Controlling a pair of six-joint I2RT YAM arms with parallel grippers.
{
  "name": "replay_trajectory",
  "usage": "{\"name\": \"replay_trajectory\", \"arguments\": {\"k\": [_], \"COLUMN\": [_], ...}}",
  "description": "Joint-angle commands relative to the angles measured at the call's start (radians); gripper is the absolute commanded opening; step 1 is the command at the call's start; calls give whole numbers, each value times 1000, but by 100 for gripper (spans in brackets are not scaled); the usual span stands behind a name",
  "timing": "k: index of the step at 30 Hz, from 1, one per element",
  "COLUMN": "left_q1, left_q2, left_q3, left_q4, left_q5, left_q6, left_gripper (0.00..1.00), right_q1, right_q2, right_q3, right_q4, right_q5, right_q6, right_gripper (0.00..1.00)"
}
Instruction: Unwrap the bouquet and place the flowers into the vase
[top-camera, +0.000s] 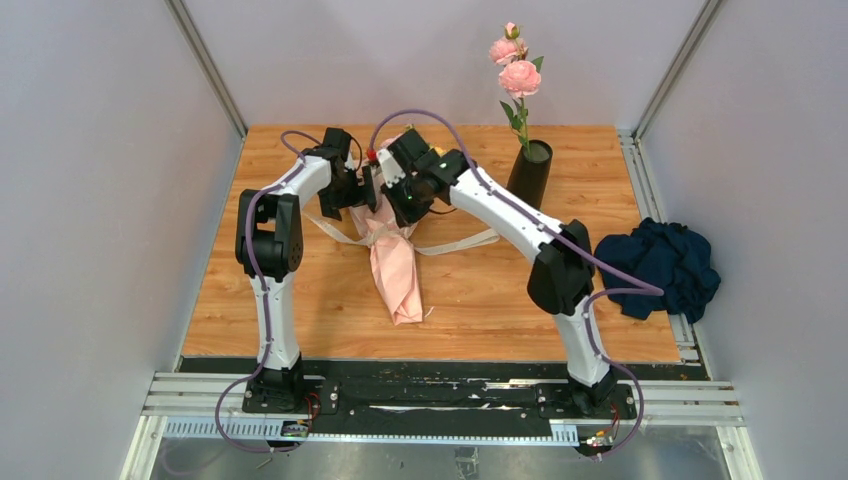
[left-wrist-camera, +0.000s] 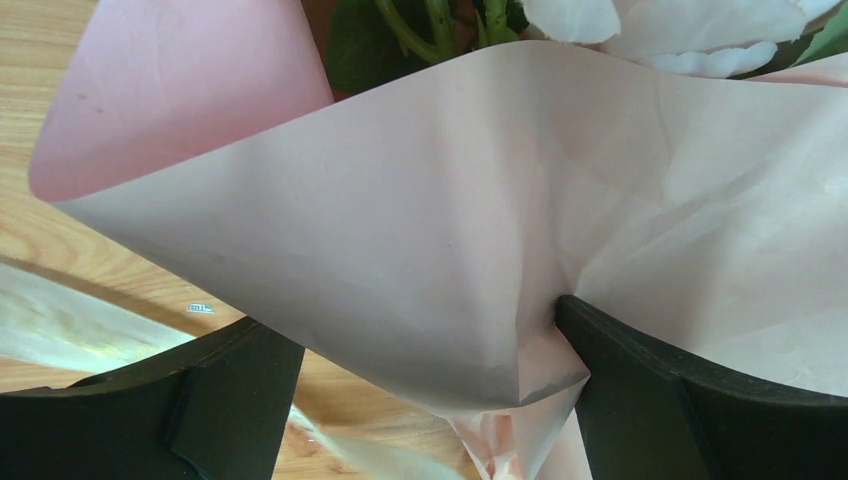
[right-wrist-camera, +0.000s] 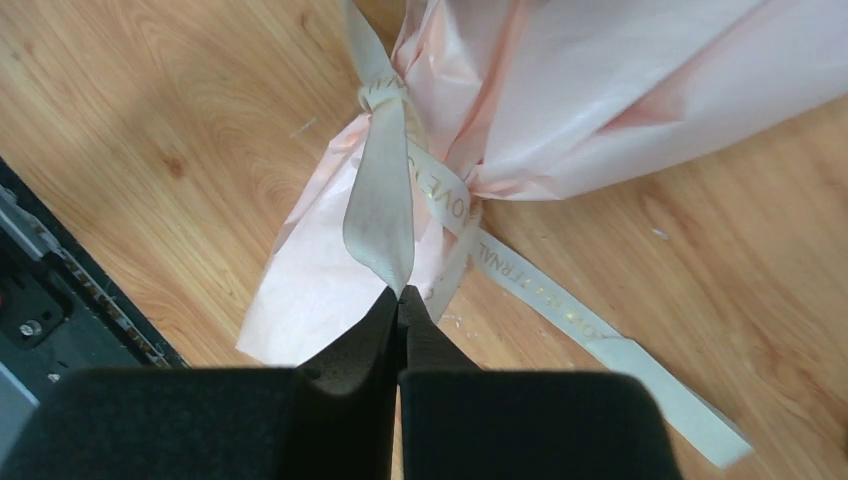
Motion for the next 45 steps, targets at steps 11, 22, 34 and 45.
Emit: {"name": "replay_trajectory", "arguments": {"k": [11, 22, 34, 45], "left_q1": [19, 73, 61, 43], "left_q2": [69, 91, -34, -278], "left_q3": [25, 47, -2, -32], "left_q4": [-21, -31, -6, -7], "left_q5": [9, 40, 31, 86], "left_q6": [-19, -36, -77, -79], "left_gripper": [100, 100, 100, 100], "right_q1": [-346, -517, -504, -192], "right_q2": [-614, -861, -926, -868], "right_q3": [182, 166, -348, -732], "right_q4": [-123, -152, 75, 87], "right_q5": [103, 319, 123, 425], "right_q6": [132, 112, 189, 239], "right_gripper": [0, 0, 0, 0]}}
